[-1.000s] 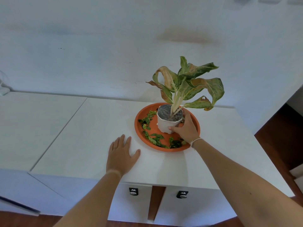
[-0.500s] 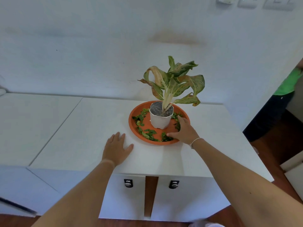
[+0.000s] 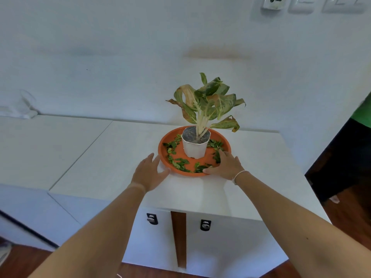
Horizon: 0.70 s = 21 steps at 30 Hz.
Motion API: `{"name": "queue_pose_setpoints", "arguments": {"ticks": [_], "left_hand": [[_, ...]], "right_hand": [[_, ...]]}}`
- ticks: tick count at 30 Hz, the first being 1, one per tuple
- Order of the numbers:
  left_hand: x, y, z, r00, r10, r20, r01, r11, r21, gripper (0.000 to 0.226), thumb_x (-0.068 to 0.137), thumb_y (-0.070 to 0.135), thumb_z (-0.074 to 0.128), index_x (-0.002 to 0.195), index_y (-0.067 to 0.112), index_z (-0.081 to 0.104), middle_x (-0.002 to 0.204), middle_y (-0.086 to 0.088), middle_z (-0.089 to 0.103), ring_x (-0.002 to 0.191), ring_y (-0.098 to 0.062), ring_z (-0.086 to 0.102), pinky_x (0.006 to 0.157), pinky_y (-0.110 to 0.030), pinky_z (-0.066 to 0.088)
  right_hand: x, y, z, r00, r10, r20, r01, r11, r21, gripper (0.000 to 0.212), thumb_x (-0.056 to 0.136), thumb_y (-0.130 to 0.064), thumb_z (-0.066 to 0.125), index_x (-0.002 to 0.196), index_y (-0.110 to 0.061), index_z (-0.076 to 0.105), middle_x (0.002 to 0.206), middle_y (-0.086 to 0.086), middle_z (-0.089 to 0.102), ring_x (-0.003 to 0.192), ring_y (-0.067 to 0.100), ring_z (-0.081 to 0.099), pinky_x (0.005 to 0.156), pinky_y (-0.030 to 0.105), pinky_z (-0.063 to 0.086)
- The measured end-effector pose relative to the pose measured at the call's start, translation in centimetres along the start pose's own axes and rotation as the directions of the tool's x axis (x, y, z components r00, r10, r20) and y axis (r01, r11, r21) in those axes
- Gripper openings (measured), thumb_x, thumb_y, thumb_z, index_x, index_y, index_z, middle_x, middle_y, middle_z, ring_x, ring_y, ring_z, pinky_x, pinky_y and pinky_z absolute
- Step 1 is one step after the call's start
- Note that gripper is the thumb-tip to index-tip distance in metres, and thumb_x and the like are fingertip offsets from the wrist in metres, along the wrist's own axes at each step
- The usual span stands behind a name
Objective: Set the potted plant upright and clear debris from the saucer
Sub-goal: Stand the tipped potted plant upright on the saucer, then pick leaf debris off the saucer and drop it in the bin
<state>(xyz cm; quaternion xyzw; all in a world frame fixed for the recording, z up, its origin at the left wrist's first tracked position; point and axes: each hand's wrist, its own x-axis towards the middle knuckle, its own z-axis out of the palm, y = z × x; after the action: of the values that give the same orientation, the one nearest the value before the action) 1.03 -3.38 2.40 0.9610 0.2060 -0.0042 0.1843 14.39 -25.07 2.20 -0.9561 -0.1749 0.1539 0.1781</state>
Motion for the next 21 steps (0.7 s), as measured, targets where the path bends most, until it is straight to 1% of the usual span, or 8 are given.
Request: {"name": "queue_pose_setpoints", "arguments": {"ticks": [3,5,8,10,14,18,21], "left_hand": [[0.6,0.5,-0.5,0.999,0.026,0.025,-0.026,1.0,0.003,0.074,0.089,0.054,0.048,0.152,0.022,0.022,0.161,-0.007,0.017,0.148,-0.026,0.018,0.12,-0.04,0.02],[1.4,0.8,-1.0,0.998,0.046,0.043,-0.046,0.999,0.008,0.076,0.088,0.054,0.05,0.151,0.022,0.023,0.16,-0.006,0.019,0.147,-0.026,0.02,0.119,-0.04,0.021],[3.1,0.8,-1.3,0.992,0.103,0.075,-0.104,0.994,0.014,0.075,0.085,0.054,0.054,0.148,0.02,0.031,0.155,-0.003,0.03,0.141,-0.026,0.03,0.117,-0.039,0.028],[4.4,0.6,-1.3,0.984,0.137,0.113,-0.141,0.99,0.027,0.08,0.081,0.059,0.054,0.147,0.019,0.032,0.154,-0.002,0.032,0.139,-0.026,0.032,0.116,-0.04,0.029],[7.1,0.5,-1.4,0.963,0.179,0.202,-0.212,0.965,0.156,0.096,0.077,0.07,0.05,0.152,0.019,0.02,0.159,-0.005,0.019,0.145,-0.028,0.02,0.12,-0.041,0.02],[9.5,0.4,-0.9,0.933,0.214,0.289,-0.294,0.916,0.272,0.11,0.069,0.083,0.043,0.154,0.023,0.009,0.162,-0.009,0.009,0.149,-0.029,0.007,0.122,-0.045,0.011],[10.8,0.3,-0.4,0.914,0.229,0.336,-0.344,0.875,0.341,0.116,0.065,0.086,0.043,0.154,0.023,0.004,0.162,-0.011,0.005,0.15,-0.031,0.0,0.122,-0.045,0.005]], "right_hand": [[0.8,-0.1,0.2,1.0,0.001,0.006,-0.001,0.998,-0.065,0.111,0.071,-0.07,0.059,0.154,-0.015,0.01,0.161,0.007,0.015,0.149,0.027,0.01,0.122,0.045,0.006],[1.5,-0.3,0.3,1.0,0.007,0.009,-0.006,0.995,-0.098,0.112,0.07,-0.073,0.056,0.154,-0.014,0.01,0.161,0.006,0.015,0.149,0.027,0.008,0.122,0.047,0.005],[2.2,-0.9,0.3,0.999,0.034,0.031,-0.029,0.989,-0.145,0.113,0.068,-0.076,0.055,0.153,-0.015,0.011,0.161,0.006,0.015,0.149,0.028,0.005,0.121,0.048,0.004],[2.4,-1.2,0.5,0.997,0.069,0.045,-0.06,0.982,-0.177,0.116,0.066,-0.077,0.055,0.153,-0.016,0.008,0.161,0.007,0.014,0.149,0.029,0.002,0.121,0.049,0.001],[2.6,-1.9,0.5,0.985,0.149,0.082,-0.124,0.959,-0.257,0.123,0.064,-0.08,0.055,0.154,-0.016,0.003,0.161,0.008,0.008,0.15,0.029,-0.003,0.12,0.049,-0.004],[2.8,-2.8,0.8,0.974,0.214,0.077,-0.177,0.924,-0.338,0.127,0.061,-0.083,0.054,0.154,-0.017,-0.001,0.162,0.009,0.007,0.149,0.03,-0.006,0.119,0.051,-0.007],[3.2,-3.4,1.2,0.968,0.241,0.063,-0.201,0.904,-0.377,0.127,0.061,-0.083,0.053,0.154,-0.017,-0.002,0.161,0.01,0.008,0.149,0.032,-0.006,0.119,0.051,-0.007]]}}
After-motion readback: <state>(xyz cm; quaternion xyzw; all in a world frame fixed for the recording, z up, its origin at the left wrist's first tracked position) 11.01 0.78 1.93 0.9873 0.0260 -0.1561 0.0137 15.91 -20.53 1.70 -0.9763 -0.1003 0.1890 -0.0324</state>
